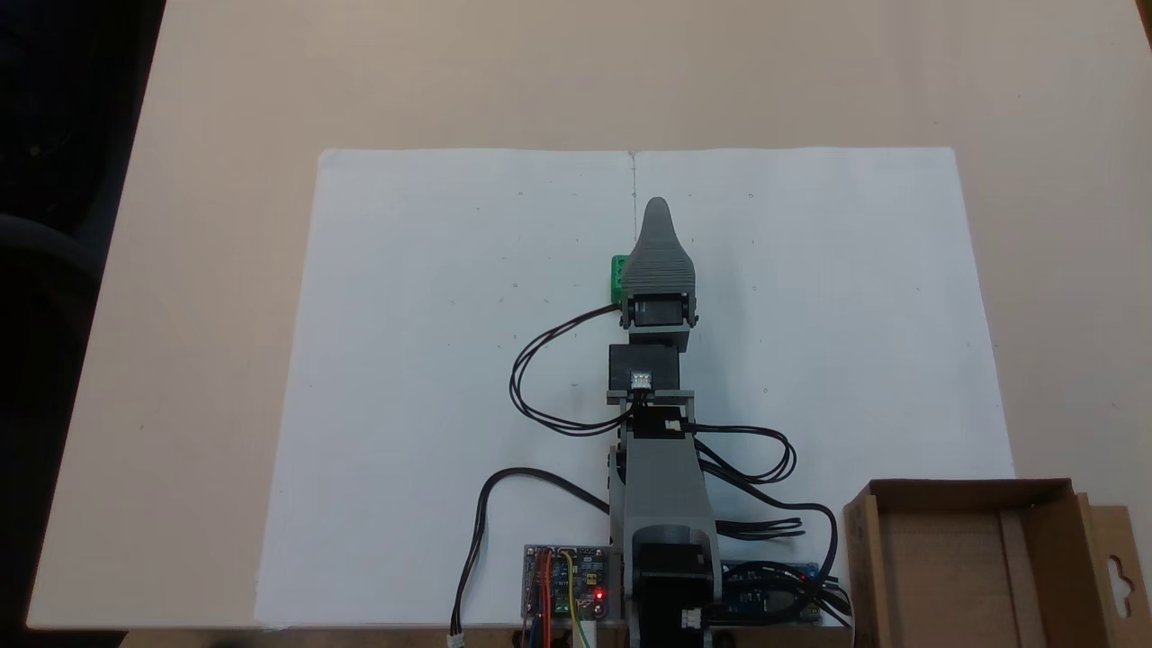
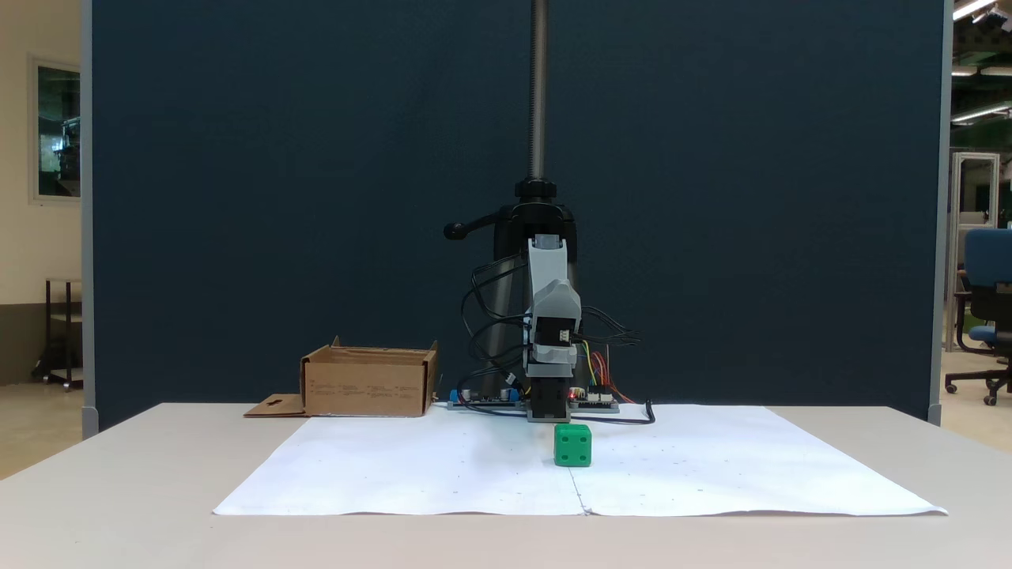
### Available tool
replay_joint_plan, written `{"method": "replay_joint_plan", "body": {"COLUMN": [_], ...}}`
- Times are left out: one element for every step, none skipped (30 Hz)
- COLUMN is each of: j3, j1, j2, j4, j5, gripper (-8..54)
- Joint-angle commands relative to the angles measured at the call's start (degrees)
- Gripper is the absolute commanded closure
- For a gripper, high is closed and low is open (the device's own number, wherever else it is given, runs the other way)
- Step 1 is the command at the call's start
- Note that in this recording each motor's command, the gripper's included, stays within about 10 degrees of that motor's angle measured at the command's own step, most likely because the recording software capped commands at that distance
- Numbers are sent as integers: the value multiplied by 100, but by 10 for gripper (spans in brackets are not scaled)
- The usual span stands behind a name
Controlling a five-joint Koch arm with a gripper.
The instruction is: Grasp a green dice and put it in the bin.
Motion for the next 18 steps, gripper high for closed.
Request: {"method": "replay_joint_plan", "body": {"j3": [387,387,387,387,387,387,387,387,387,387,387,387,387,387,387,387,387,387], "j1": [-9,-9,-9,-9,-9,-9,-9,-9,-9,-9,-9,9,9,-9,-9,-9,-18,-18], "j2": [624,624,624,624,624,624,624,624,624,624,624,624,624,624,624,624,624,624], "j4": [-105,-105,-105,-105,-105,-105,-105,-105,-105,-105,-114,-105,-114,-114,-114,-114,-114,-105], "j5": [-308,-316,-308,-316,-308,-308,-308,-308,-308,-308,-308,-308,-308,-308,-308,-308,-308,-308], "gripper": [19,19,19,19,19,19,18,18,18,16,14,12,10,11,11,11,10,10]}}
